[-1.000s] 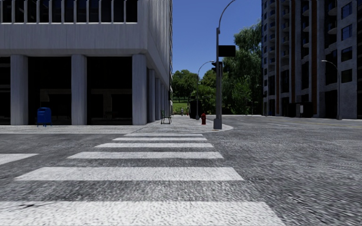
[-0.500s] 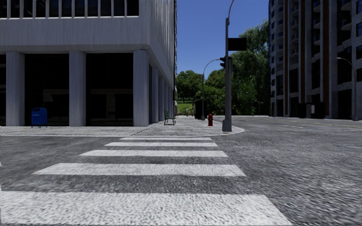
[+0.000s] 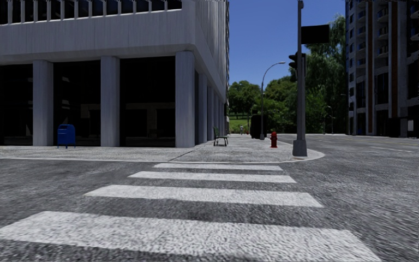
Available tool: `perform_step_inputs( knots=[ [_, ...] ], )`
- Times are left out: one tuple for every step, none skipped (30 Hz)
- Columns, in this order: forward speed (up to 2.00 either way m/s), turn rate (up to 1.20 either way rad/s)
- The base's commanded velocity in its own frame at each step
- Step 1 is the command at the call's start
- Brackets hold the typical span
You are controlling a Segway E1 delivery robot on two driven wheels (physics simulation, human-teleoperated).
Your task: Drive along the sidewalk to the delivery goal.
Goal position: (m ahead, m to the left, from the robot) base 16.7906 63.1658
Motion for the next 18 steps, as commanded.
perform_step_inputs(
  knots=[
    [2.0,0.37],
    [2.0,0.37],
    [2.0,0.37],
    [2.0,0.37],
    [2.0,0.37],
    [2.0,0.35],
    [2.0,0.35],
    [2.0,0.35],
    [2.0,0.32],
    [2.0,0.18],
    [2.0,0.18],
    [2.0,0.0],
    [2.0,0.0],
    [2.0,0.0],
    [2.0,0.0],
    [2.0,0.0],
    [2.0,0.0],
    [2.0,0.0]
  ],
)
